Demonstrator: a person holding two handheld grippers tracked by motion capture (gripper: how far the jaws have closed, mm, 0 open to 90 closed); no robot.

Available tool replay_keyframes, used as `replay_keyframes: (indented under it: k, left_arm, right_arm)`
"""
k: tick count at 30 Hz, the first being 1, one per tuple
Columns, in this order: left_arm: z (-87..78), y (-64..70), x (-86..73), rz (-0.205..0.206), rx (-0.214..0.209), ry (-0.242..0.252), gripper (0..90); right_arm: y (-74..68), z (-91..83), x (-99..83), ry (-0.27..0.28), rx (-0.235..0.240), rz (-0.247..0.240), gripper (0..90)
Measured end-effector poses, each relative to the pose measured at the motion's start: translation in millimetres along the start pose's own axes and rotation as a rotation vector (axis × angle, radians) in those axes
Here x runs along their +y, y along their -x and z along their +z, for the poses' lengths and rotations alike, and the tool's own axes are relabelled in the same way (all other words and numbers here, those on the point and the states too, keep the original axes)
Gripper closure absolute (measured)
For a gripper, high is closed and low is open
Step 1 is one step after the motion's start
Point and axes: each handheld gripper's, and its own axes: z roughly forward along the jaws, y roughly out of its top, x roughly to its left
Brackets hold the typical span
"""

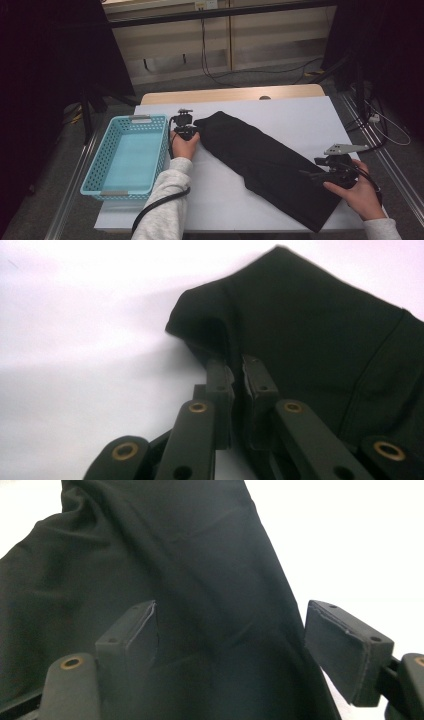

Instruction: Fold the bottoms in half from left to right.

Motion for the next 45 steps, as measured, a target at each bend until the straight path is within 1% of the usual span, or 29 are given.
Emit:
replay_keyframes:
  k: [1,3,4,6,7,10,11,15,16,18,19,21,23,29,33,34,39,41,42,45]
  left_arm:
    - [-1.9,0.3,2.9,-0.004,-0.004,0.008,84.4]
    - [-6.4,0.3,9.1,0.006,0.004,0.016,84.5]
    - [-8.5,-0.2,12.6,0.002,0.006,0.025,84.5]
    - [-11.1,-2.2,17.1,-0.002,0.018,0.029,84.5]
    - [-13.0,-4.3,19.7,0.004,0.028,0.032,84.5]
    - [-15.4,-7.9,22.5,-0.002,0.034,0.025,84.5]
    - [-15.6,-8.8,22.6,-0.007,0.036,0.029,84.5]
    - [-17.5,-11.3,24.0,0.013,0.055,0.02,84.5]
    - [-19.1,-12.5,25.5,0.015,0.062,0.024,84.5]
    - [-24.2,-16.8,29.5,0.005,0.069,0.035,84.6]
    - [-25.7,-18.1,30.6,0.01,0.072,0.03,84.6]
    - [-28.1,-20.3,32.9,0.007,0.078,0.033,84.6]
    - [-28.5,-20.3,33.8,0.011,0.076,0.031,84.6]
    - [-28.3,-14.6,30.4,0.025,0.04,0.032,84.6]
    - [-30.3,-11.9,30.3,0.018,0.013,0.041,84.6]
    - [-31.3,-10.3,29.7,0.023,-0.003,0.035,84.6]
    - [-31.5,-1.7,23.7,0.049,-0.052,0.032,84.6]
    - [-31.4,3.2,19.8,0.064,-0.083,0.03,84.6]
    - [-31.2,5.4,18.4,0.071,-0.087,0.029,84.6]
    - [-30.4,14.1,12.7,0.099,-0.122,0.026,84.6]
  right_arm:
    - [0.2,-0.3,0.0,0.001,0.0,0.001,21.8]
    - [0.3,-0.5,0.0,0.002,0.002,0.003,21.7]
    - [0.3,-0.3,0.1,0.002,0.003,0.004,21.4]
    - [0.0,0.2,0.2,-0.003,0.003,0.002,20.7]
    - [-0.2,0.4,0.1,-0.003,0.002,0.001,20.4]
    - [0.4,0.5,-0.4,-0.007,0.002,-0.004,20.0]
    - [0.8,0.4,-0.6,-0.007,0.003,-0.005,19.8]
    - [1.8,0.7,-1.4,-0.009,0.0,0.001,18.9]
    - [1.6,0.8,-1.4,-0.011,-0.004,-0.001,19.1]
    - [0.0,1.4,-1.0,-0.024,-0.023,-0.027,18.9]
    - [-0.8,1.7,-0.6,-0.02,-0.015,-0.027,18.5]
    - [-1.1,2.3,-0.1,-0.013,-0.001,-0.02,18.0]
    - [-1.0,3.0,0.3,-0.016,-0.005,-0.021,17.9]
    - [-1.7,4.0,1.3,-0.015,-0.006,-0.028,17.9]
    - [-3.0,4.7,1.3,-0.017,-0.004,-0.03,17.8]
    - [-3.3,4.8,1.2,-0.017,-0.003,-0.03,17.7]
    - [-3.9,6.4,0.4,-0.025,0.001,-0.033,17.5]
    - [-4.3,6.7,0.4,-0.026,0.002,-0.033,17.4]
    - [-4.8,6.7,0.7,-0.027,0.003,-0.032,17.4]
    - [-5.7,7.5,0.9,-0.026,0.004,-0.035,17.3]
